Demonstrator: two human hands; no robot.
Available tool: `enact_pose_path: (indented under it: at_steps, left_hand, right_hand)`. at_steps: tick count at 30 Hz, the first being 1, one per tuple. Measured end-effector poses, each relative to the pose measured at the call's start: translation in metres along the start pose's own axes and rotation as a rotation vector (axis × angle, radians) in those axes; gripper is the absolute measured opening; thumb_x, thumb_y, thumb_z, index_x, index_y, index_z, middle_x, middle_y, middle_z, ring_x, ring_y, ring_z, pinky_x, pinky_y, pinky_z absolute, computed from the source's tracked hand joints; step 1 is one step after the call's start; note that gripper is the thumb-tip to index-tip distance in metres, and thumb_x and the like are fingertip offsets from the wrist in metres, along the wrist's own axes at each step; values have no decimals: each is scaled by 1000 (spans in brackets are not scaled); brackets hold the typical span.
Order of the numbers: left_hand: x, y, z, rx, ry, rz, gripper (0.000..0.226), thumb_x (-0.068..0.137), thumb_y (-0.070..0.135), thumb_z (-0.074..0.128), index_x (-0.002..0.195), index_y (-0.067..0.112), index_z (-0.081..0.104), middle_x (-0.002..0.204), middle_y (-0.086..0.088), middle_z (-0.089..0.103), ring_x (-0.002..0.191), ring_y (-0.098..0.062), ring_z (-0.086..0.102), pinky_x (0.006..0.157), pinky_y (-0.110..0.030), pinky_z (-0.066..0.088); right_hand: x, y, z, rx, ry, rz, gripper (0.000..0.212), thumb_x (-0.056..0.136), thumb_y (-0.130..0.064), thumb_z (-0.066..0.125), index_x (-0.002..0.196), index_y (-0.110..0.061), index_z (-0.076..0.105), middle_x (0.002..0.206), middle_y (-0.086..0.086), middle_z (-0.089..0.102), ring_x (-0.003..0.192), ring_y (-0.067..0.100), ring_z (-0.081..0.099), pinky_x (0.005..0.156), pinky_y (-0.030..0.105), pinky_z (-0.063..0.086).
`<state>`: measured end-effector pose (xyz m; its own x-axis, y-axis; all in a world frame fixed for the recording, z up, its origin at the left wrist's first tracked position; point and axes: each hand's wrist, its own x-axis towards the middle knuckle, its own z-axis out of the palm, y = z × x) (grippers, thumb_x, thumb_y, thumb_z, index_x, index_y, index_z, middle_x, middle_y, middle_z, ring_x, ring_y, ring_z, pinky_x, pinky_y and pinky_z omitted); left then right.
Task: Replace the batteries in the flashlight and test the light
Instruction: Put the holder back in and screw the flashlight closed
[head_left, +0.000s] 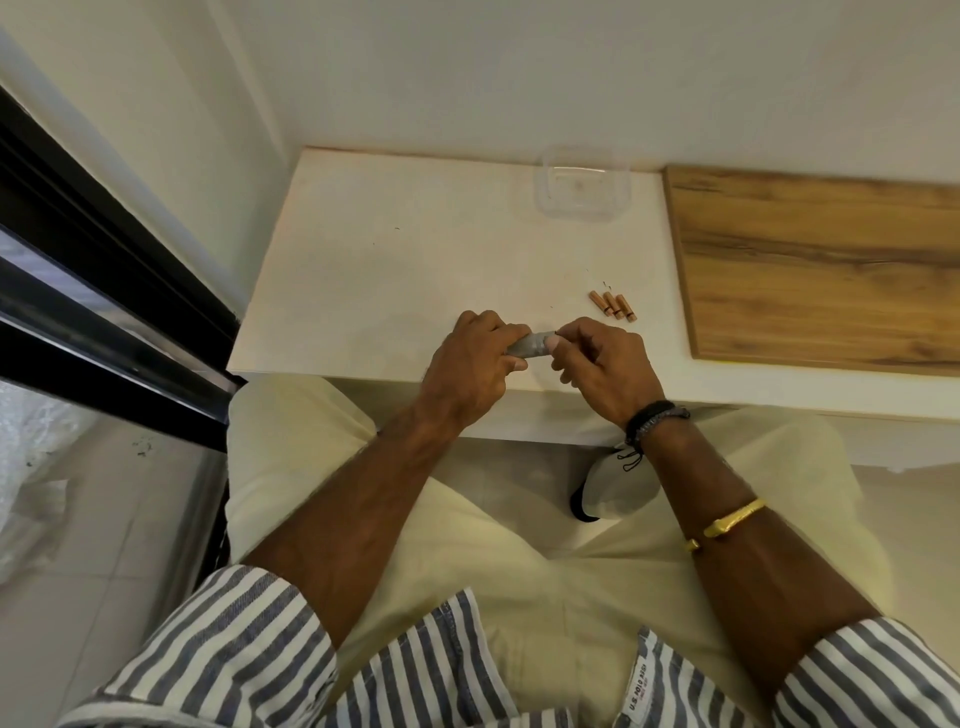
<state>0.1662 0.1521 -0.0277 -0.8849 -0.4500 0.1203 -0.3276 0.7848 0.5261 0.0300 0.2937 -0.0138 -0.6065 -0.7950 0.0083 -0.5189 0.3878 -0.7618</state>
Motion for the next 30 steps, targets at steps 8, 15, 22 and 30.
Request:
enact_pose_path:
  at_steps: [8,15,22,30]
  left_hand:
    - [0,10,2,-110,-46,65,33,96,18,61,129,11,61,106,-6,63,95,-16,45,80,-27,35]
    - [0,6,4,-218,-88,53,25,94,17,63,117,7,65,93,-3,64,81,-14,48,71,-17,35]
    - [1,8,1,-99,94,42,27,91,26,67,116,14,68,97,-2,69,86,-17,53,70,-34,49]
    - [1,-1,2,-88,158,20,37,86,43,71,117,25,68,92,5,68,83,-12,51,67,-28,46]
  right_hand:
    - [-1,2,-1,-92,95,30,63,102,-60,39,70,-11,62,57,4,61,54,25,60,59,44,54]
    - [0,-6,8,-213,147,38,61,93,-64,40,56,-17,48,48,-3,41,47,16,36,50,33,30]
    - [-2,-12,20,53,266,110,53,102,-46,55,70,-4,61,56,6,50,53,18,43,54,36,37]
    - [-9,-16,32,377,249,172,23,93,-41,72,100,-20,67,84,5,70,79,27,70,64,40,63]
